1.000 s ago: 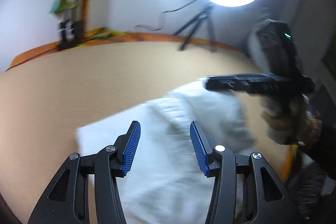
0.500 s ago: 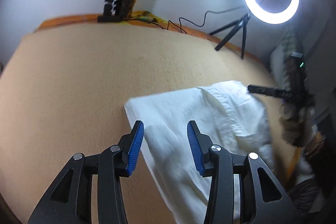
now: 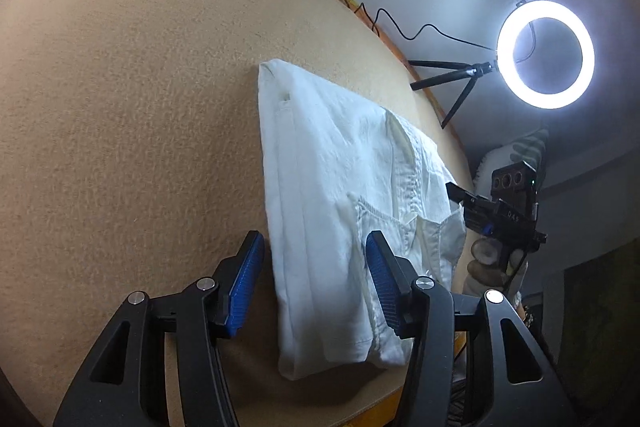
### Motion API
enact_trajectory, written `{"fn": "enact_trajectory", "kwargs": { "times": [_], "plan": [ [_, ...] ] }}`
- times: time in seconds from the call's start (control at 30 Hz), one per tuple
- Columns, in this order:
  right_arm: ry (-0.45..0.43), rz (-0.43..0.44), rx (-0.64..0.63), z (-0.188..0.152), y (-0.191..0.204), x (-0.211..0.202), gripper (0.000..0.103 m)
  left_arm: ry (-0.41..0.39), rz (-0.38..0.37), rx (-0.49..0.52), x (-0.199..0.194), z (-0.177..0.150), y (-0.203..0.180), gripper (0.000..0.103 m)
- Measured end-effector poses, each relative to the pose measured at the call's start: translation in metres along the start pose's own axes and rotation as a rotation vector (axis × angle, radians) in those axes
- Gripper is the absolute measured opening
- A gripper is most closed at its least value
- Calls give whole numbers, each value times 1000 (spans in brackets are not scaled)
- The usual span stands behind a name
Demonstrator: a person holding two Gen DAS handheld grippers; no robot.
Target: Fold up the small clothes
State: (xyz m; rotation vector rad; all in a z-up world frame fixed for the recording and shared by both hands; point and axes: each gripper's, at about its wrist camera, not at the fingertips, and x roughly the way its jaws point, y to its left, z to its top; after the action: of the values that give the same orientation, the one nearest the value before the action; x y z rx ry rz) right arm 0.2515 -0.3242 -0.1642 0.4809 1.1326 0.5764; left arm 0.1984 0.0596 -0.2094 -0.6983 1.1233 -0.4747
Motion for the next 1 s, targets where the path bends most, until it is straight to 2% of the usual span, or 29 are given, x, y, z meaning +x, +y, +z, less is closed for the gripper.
{"fn": "enact_trajectory", "kwargs": {
  "times": [0.07, 0.17, 0.23, 0.33, 0.37, 0.47, 0.7, 1.0],
  "plan": [
    [21, 25, 7, 0, 3, 5, 49, -8, -2, 7, 4, 3, -3, 49],
    [24, 30, -2, -2, 8, 10, 42, -4, 9, 26, 12, 5, -10, 38],
    [20, 24, -1, -4, 8, 11, 38, -13, 30, 48, 15, 4, -14, 35],
    [10, -18, -25, -6, 14, 12, 28, -22, 55, 78, 17, 2, -18, 25],
    [5, -45, -44, -6, 18, 12, 25, -27, 77, 109, 18, 1, -23, 21],
    [-11, -111, -101, -9, 33, 9, 18, -56, 138, 213, 18, -4, -41, 16],
    [-56, -261, -266, -15, 76, -4, 11, -128, 203, 427, 8, -15, -84, 13],
    [-127, -323, -313, -18, 92, -46, 10, -160, 168, 585, 12, -24, -132, 12]
  ]
}}
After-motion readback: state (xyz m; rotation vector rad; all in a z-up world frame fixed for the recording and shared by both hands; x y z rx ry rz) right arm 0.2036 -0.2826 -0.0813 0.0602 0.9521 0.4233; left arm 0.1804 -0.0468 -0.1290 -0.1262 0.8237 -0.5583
